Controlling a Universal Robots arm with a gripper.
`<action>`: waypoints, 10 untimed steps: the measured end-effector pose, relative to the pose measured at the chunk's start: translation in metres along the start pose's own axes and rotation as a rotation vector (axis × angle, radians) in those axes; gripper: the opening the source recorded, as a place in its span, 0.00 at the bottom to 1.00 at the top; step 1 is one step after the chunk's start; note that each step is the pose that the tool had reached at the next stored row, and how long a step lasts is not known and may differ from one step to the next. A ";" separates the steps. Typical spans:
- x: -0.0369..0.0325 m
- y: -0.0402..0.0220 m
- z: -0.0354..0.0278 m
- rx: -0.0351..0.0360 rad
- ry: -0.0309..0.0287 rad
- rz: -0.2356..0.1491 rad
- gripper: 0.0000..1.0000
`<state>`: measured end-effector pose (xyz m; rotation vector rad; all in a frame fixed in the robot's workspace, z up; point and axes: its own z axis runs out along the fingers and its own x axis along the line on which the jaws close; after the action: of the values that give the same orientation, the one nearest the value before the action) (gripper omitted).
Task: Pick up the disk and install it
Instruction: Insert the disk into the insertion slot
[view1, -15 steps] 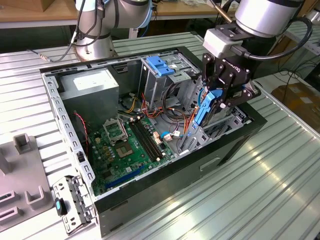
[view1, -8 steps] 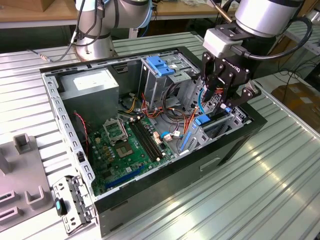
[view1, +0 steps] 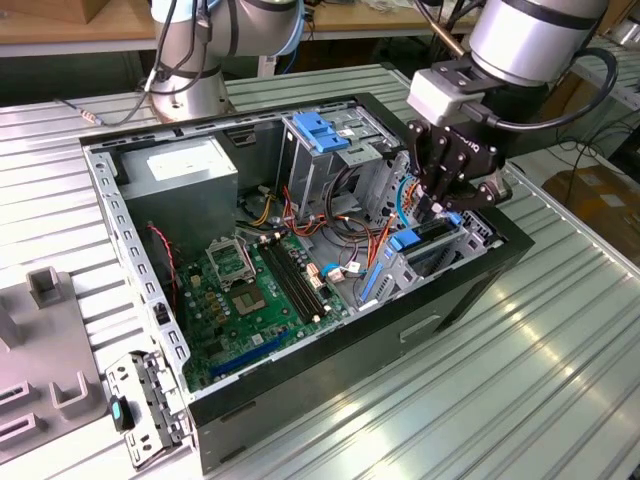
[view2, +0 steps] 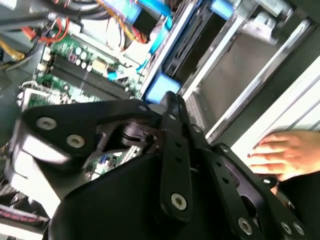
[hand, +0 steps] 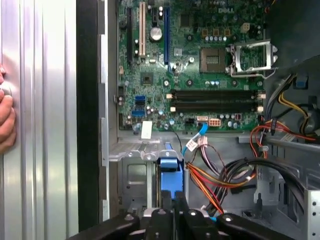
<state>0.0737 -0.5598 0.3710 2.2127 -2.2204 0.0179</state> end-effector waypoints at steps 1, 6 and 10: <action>0.0000 -0.0032 0.0014 0.0000 0.0002 0.000 0.12; -0.0001 -0.0093 0.0040 -0.0001 0.0007 0.000 0.11; -0.0001 -0.0094 0.0040 0.0000 0.0006 0.000 0.11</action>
<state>0.0832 -0.5598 0.3670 2.2123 -2.2202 0.0186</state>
